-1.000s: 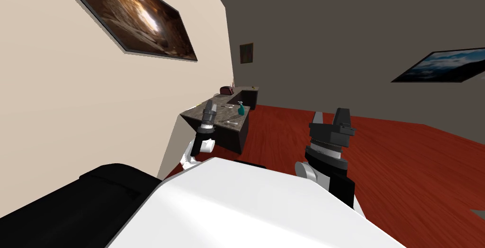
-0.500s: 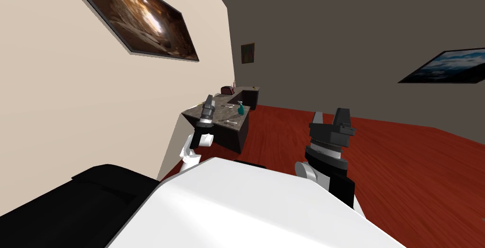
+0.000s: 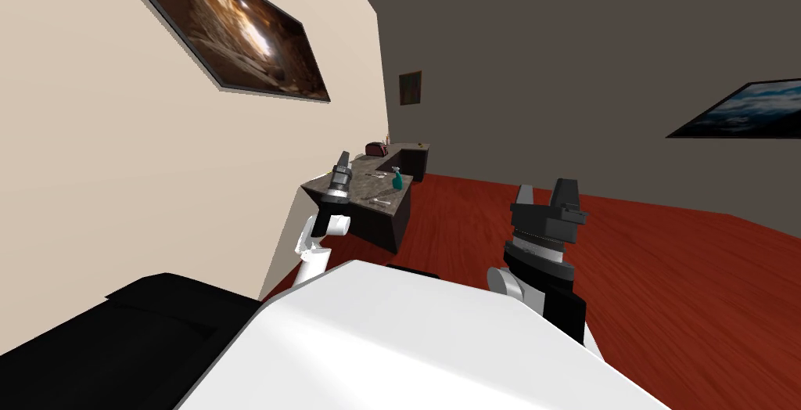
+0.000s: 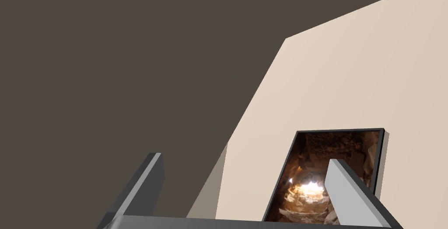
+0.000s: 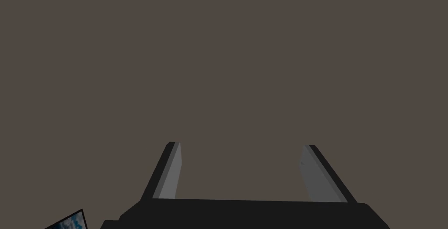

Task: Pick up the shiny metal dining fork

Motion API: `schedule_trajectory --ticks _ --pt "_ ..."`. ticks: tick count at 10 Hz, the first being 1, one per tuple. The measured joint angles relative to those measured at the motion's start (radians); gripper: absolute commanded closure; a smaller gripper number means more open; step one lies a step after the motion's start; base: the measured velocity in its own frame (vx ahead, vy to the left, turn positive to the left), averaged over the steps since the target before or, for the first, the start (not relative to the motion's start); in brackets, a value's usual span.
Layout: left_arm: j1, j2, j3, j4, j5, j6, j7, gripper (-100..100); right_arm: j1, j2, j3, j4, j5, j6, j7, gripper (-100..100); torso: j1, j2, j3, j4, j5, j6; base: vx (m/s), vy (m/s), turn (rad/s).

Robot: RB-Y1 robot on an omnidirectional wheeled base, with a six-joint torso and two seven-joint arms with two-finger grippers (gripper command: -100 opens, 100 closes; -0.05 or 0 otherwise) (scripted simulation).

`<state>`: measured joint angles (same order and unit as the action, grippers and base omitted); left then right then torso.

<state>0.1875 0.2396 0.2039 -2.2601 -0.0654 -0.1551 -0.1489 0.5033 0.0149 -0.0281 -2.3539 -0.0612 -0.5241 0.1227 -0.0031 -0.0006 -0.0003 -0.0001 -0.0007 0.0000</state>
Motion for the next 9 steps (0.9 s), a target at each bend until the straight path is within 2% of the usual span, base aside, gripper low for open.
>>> schedule_trajectory --ticks 8,9 --pt "-0.087 0.015 0.062 0.01 0.005 0.206 -0.036 -100 0.0 0.0 0.0 0.0 0.0 0.0 0.0 0 0.002 0.0 0.0 0.0 0.0 0.0 0.006 -0.031 0.016" --pt "-0.109 0.015 0.074 0.017 0.005 0.232 -0.045 -100 0.0 0.0 0.0 0.0 0.0 0.0 0.0 0 0.001 0.0 0.0 0.0 0.0 0.0 0.012 -0.041 0.016"
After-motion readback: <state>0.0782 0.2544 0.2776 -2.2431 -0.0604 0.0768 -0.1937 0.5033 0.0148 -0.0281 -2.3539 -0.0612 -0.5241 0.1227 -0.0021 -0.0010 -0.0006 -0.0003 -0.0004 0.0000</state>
